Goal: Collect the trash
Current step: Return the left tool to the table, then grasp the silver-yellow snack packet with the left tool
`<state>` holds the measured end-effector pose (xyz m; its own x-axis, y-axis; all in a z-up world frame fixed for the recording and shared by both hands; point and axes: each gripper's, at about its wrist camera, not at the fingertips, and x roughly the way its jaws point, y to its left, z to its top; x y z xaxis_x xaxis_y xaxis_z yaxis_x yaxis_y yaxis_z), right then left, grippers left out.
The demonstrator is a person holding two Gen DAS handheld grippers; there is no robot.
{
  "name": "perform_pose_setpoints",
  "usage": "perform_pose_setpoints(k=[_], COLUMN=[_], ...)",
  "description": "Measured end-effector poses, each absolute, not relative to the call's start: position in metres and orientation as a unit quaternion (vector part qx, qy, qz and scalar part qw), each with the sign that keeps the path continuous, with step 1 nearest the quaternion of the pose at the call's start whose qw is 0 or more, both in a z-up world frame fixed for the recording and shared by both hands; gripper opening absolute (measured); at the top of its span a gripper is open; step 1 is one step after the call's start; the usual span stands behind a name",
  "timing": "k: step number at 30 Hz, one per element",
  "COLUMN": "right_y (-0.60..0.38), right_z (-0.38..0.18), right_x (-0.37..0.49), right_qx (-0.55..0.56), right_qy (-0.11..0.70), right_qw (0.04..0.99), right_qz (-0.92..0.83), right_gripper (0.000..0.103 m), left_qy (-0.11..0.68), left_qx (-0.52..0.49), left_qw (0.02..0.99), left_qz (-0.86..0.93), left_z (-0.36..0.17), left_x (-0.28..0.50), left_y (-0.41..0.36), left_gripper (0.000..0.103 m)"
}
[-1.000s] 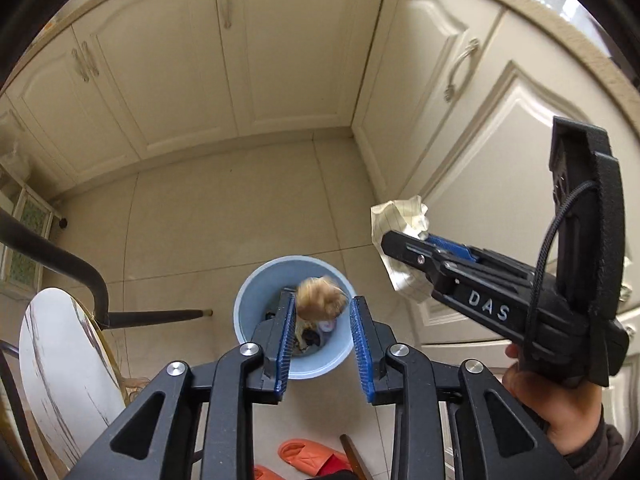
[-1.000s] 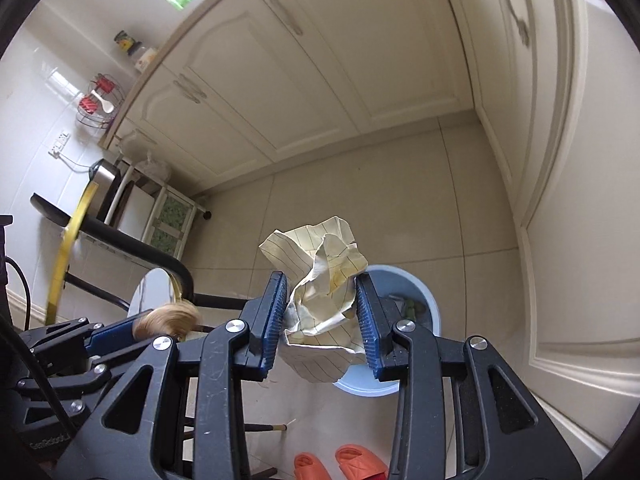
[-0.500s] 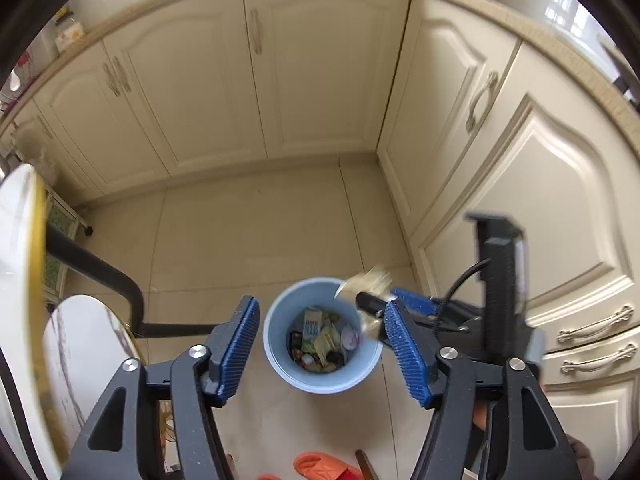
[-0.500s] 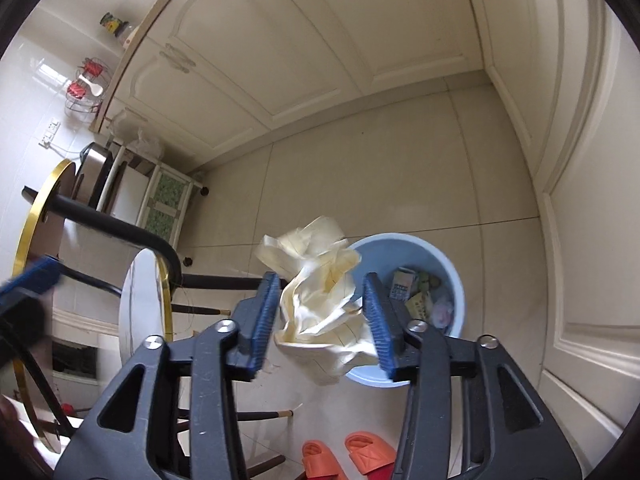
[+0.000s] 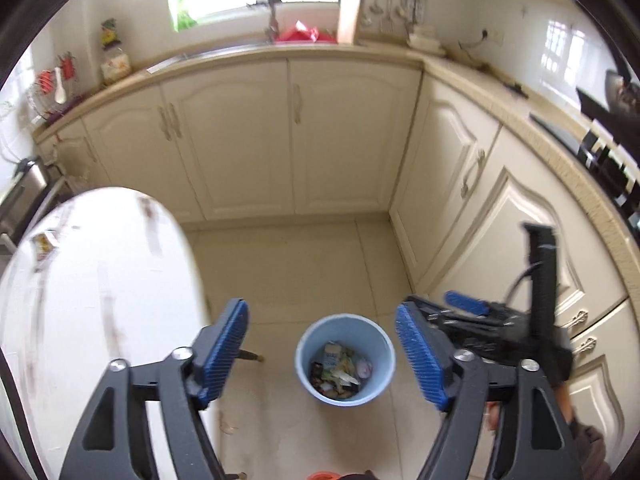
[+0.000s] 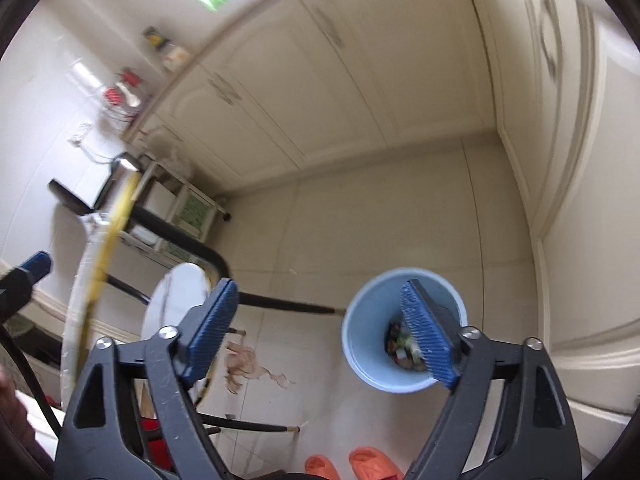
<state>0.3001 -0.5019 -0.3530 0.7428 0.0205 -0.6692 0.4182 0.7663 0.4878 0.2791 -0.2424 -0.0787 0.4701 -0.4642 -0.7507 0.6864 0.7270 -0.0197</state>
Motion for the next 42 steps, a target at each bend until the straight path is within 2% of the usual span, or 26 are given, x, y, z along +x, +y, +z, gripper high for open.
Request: perform_pose_setpoints(k=[4,5,6,10,16,25,31,34,36,37,39,42], right_y=[-0.476,-0.471,-0.468,-0.466,-0.485,-0.52,-0.534,-0.541,-0.545,-0.547,-0.552,-0.559], right_z=[-0.314,-0.31,-0.308,-0.325,-0.369,-0.441,-0.488,-0.504,-0.513,-0.517,-0.525,-0.541], right_x=[0.297,0.297,0.297,0.301,0.32,0.357,0.362,0.359,0.355,0.353,0.347,0.335], right_qx=[0.288,0.282,0.274,0.274,0.292,0.313,0.331,0.338,0.343,0.344,0.346,0.356], right_qy=[0.32,0.318,0.317,0.335,0.371,0.413,0.439,0.444,0.448,0.45,0.455,0.459], right_qw=[0.896,0.899,0.901,0.89,0.864,0.832,0.811,0.803,0.799,0.797,0.792,0.784], right_qz=[-0.106,-0.107,-0.113,-0.143,-0.177,-0.197,-0.203,-0.207,-0.209,-0.21,-0.214,-0.219], right_gripper=[0.096,0.096,0.097,0.098,0.098,0.098,0.098,0.098,0.098,0.098,0.098,0.098], left_qy=[0.351,0.348,0.346,0.343,0.381,0.433,0.436,0.434,0.43,0.43,0.425,0.423], left_qx=[0.148,0.149,0.149,0.163,0.107,0.043,0.061,0.062,0.062,0.066,0.077,0.081], left_qw=[0.873,0.878,0.883,0.9,0.912,0.898,0.897,0.898,0.899,0.899,0.9,0.9], left_qz=[-0.304,-0.292,-0.28,-0.217,-0.107,-0.072,-0.04,-0.044,-0.051,-0.052,-0.053,-0.06], left_z=[-0.053,-0.05,-0.05,-0.052,-0.074,-0.116,-0.123,-0.126,-0.125,-0.124,-0.124,-0.128], left_x=[0.276,0.28,0.284,0.319,0.404,0.511,0.553,0.56,0.558,0.555,0.55,0.54], left_y=[-0.181,-0.166,-0.152,-0.095,-0.033,-0.04,-0.058,-0.067,-0.071,-0.076,-0.085,-0.099], left_gripper=[0.085,0.09,0.091,0.091,0.091,0.091,0.089,0.076,0.05,0.048,0.031,0.027])
